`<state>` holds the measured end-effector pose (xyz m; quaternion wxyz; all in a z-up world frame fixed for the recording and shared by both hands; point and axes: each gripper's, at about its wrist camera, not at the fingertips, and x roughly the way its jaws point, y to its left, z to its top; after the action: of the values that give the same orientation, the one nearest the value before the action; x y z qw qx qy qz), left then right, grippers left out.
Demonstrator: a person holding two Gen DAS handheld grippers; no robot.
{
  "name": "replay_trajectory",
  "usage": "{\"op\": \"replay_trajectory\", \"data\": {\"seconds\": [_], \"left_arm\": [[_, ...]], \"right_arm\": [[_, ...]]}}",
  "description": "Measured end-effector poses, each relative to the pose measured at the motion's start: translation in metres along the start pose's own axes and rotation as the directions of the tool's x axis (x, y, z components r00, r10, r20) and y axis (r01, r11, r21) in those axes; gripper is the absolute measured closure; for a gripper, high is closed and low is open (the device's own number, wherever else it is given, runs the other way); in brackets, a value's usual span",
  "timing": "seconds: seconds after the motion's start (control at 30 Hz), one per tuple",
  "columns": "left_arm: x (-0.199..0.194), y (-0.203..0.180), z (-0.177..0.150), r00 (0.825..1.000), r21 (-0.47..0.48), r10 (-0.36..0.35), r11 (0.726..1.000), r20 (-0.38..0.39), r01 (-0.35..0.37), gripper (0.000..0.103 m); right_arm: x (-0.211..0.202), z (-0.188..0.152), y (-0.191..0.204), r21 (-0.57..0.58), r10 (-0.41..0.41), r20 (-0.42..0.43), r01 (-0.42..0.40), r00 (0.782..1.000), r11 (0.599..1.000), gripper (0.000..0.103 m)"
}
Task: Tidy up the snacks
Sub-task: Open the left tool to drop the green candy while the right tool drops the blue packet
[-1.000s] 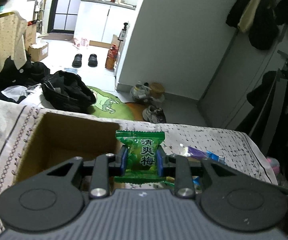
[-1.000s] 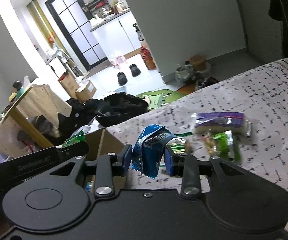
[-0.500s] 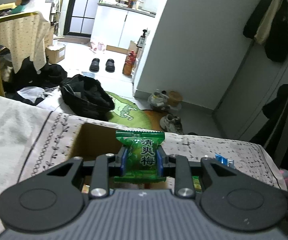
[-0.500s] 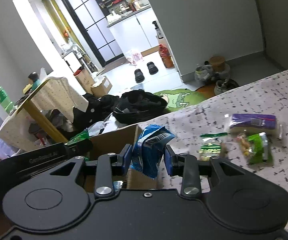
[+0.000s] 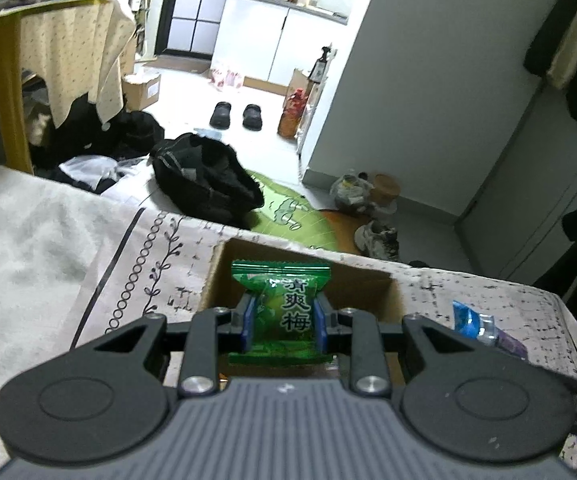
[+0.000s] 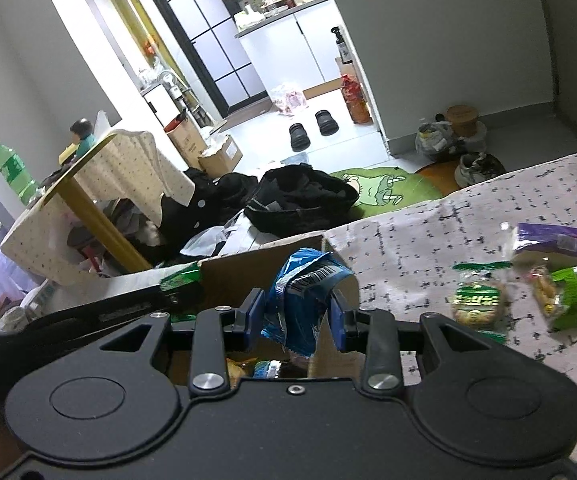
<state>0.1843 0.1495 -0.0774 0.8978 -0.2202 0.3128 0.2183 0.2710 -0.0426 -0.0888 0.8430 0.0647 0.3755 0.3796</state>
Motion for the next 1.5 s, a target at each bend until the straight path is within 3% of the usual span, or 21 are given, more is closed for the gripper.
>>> {"op": "replay_trajectory", "data": {"seconds": [0.2, 0.4, 0.73, 0.83, 0.87, 0.97, 1.13, 1.27, 1.5], "left_arm": [[0.016, 0.012, -0.001, 0.999, -0.045, 0.019, 0.999, -0.026, -0.02, 0.075], [0.004, 0.014, 0.001, 0.999, -0.063, 0.033, 0.998, 0.003, -0.033, 0.071], [-0.025, 0.03, 0.005, 0.997, -0.114, 0.06, 0.992, 0.052, -0.053, 0.04], [-0.03, 0.036, 0.006, 0.995, -0.146, 0.074, 0.987, 0.063, -0.064, 0.035], [-0.031, 0.038, 0.006, 0.995, -0.153, 0.079, 0.986, 0.069, -0.068, 0.034], [-0.031, 0.039, 0.006, 0.994, -0.151, 0.09, 0.985, 0.062, -0.08, 0.03], [-0.029, 0.038, 0.003, 0.993, -0.161, 0.115, 0.981, 0.033, -0.108, 0.027], [-0.029, 0.033, 0.0, 0.993, -0.156, 0.113, 0.982, 0.02, -0.108, 0.024], [-0.036, 0.019, -0.001, 0.992, -0.13, 0.117, 0.985, 0.04, -0.111, 0.004]], "right_arm": [[0.008, 0.001, 0.009, -0.026, 0.0, -0.013, 0.0, 1.0, 1.0, 0.069], [0.014, 0.005, 0.012, -0.04, 0.002, -0.013, -0.002, 1.0, 0.999, 0.069], [0.033, 0.007, 0.022, -0.012, 0.04, -0.043, -0.041, 0.998, 0.999, 0.069], [0.038, 0.009, 0.026, 0.006, 0.067, -0.051, -0.067, 0.996, 0.998, 0.068], [0.039, 0.009, 0.028, 0.006, 0.083, -0.052, -0.082, 0.995, 0.997, 0.066], [0.036, 0.01, 0.029, -0.002, 0.1, -0.046, -0.1, 0.994, 0.995, 0.041], [0.026, 0.01, 0.016, 0.031, 0.067, -0.048, -0.065, 0.997, 0.997, 0.038], [0.008, 0.012, -0.004, 0.059, 0.025, -0.014, -0.024, 1.0, 0.998, 0.025], [-0.014, 0.017, -0.025, 0.054, -0.032, -0.01, 0.033, 0.999, 0.998, 0.017]]}}
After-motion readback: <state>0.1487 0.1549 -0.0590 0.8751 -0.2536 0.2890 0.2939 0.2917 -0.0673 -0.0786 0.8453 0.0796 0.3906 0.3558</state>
